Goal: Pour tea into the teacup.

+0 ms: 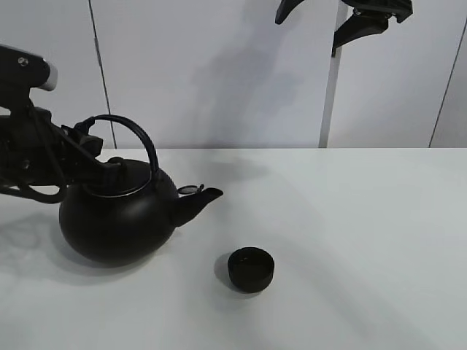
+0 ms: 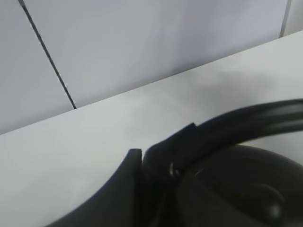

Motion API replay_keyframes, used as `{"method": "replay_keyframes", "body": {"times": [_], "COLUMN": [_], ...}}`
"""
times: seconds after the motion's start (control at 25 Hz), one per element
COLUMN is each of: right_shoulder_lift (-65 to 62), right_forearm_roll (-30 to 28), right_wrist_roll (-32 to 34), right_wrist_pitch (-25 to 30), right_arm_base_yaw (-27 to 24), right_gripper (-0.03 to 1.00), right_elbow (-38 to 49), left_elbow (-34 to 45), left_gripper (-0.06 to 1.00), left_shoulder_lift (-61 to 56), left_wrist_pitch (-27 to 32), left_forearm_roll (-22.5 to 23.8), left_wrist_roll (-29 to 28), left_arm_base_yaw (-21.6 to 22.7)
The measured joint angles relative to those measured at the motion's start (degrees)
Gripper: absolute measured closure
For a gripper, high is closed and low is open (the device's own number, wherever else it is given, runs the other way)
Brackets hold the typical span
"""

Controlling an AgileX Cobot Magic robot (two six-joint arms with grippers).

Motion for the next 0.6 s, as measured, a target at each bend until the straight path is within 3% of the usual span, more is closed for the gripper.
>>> {"method": "replay_keyframes", "body": {"times": [0.36,0.6], "right_shoulder_lift": [0.0,0.0], "right_forearm_roll": [0.0,0.0], "right_wrist_roll": [0.0,0.0], "right_wrist_pitch": [0.0,0.06], "right_arm_base_yaw": [0.0,0.0], "right_gripper": [0.36,0.36], "right_elbow": [0.0,0.0], "left_elbow": [1.8,1.8], "left_gripper": [0.85,0.85], "left_shoulder_lift": [2.79,3.44], "left_wrist_pitch": [-6.18,-7.04], "left_forearm_roll": [4.05,5.16], "left_wrist_roll": [-2.02,-2.53], "left_arm_base_yaw": [0.0,0.0]}}
